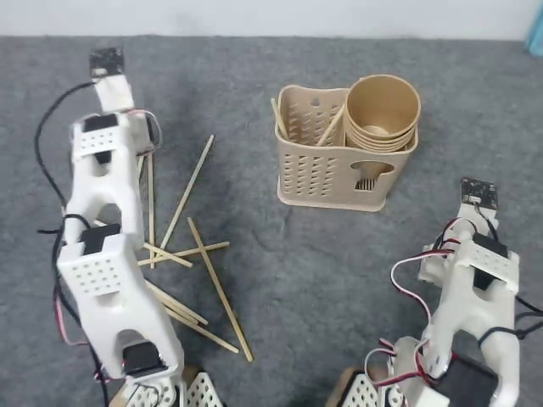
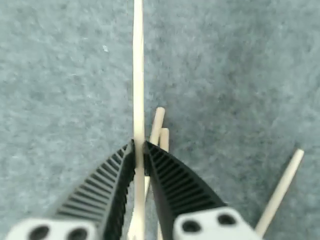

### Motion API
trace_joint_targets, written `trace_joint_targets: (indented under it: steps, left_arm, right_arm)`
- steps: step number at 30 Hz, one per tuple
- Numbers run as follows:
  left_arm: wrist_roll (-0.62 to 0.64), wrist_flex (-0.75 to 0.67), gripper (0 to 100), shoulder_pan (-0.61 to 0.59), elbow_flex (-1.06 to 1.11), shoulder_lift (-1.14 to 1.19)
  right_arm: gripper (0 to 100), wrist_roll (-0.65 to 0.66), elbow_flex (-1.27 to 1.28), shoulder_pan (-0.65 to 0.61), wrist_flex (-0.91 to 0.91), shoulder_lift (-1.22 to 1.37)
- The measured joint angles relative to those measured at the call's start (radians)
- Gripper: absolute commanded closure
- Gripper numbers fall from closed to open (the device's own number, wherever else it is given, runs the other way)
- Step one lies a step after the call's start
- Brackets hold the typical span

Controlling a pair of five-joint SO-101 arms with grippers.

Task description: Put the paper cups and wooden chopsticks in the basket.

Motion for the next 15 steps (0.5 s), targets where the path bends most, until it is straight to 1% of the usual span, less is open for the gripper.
trace_joint_targets:
  steps: [3, 6, 10, 12, 15]
  left_arm:
    - [0.006, 0.095, 99, 0.002, -0.089, 0.000]
    - [0.063, 0.196, 99, 0.002, -0.180, 0.000]
    - [0.071, 0.334, 99, 0.002, -0.252, -0.006]
    - [0.074, 0.370, 99, 0.002, -0.252, -0.037]
    - [0.081, 0.384, 99, 0.005, -0.210, -0.137]
  right_arm:
    - [99.1, 0.000, 0.000, 0.000, 0.000, 0.000]
    - [99.1, 0.000, 0.000, 0.000, 0.000, 0.000]
    - [99.1, 0.000, 0.000, 0.000, 0.000, 0.000]
    - [99.1, 0.000, 0.000, 0.000, 0.000, 0.000]
    - [99.1, 0.000, 0.000, 0.000, 0.000, 0.000]
